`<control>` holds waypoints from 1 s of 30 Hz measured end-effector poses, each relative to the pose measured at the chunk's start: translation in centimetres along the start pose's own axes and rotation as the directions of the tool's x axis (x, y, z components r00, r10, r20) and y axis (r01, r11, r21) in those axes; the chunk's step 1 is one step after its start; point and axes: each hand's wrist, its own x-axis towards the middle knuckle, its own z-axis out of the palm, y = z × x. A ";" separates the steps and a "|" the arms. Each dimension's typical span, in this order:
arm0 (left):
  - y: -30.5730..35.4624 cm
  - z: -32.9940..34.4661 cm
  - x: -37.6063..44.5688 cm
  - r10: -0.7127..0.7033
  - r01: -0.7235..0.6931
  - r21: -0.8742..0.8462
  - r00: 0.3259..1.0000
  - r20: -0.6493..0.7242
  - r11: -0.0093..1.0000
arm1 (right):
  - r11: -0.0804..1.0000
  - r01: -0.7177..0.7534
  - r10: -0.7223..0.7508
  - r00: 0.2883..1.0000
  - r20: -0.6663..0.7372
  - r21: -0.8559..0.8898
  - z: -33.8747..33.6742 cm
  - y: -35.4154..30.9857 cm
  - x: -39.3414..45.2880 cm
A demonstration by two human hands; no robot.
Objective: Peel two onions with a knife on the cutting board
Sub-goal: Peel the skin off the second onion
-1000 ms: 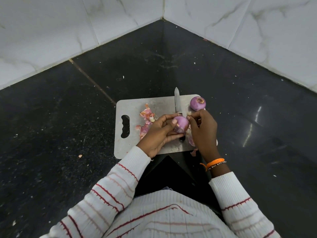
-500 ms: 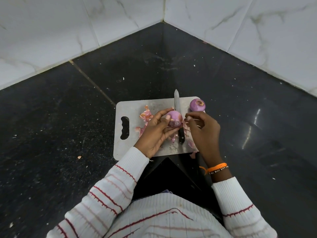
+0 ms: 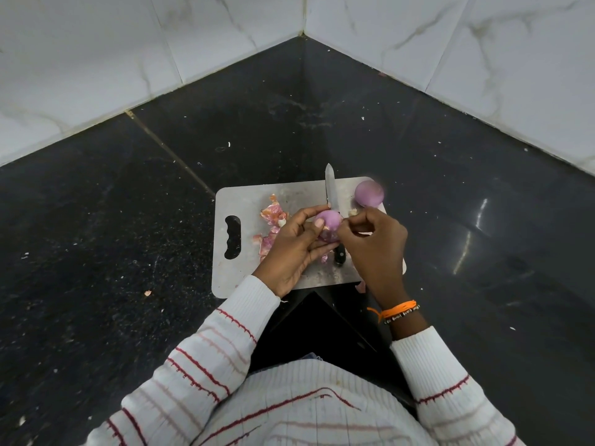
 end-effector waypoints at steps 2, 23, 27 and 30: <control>-0.1 0.0 0.0 -0.014 0.014 -0.018 1.000 0.005 1.000 | 0.999 0.026 -0.026 1.000 0.000 -0.036 -0.2 0.1 0.1; -0.3 0.3 -0.5 0.029 -0.030 -0.013 0.997 -0.070 0.999 | 0.997 0.035 -0.028 0.994 -0.104 0.064 0.3 -0.1 -0.7; -0.3 0.0 -0.3 -0.007 0.004 -0.092 0.999 -0.031 0.996 | 0.999 0.045 -0.042 0.993 -0.109 0.021 0.1 0.9 -0.3; -0.1 0.0 -0.1 -0.021 0.019 -0.093 1.000 -0.018 0.996 | 0.998 0.048 -0.053 0.994 -0.095 -0.046 -0.2 2.4 0.1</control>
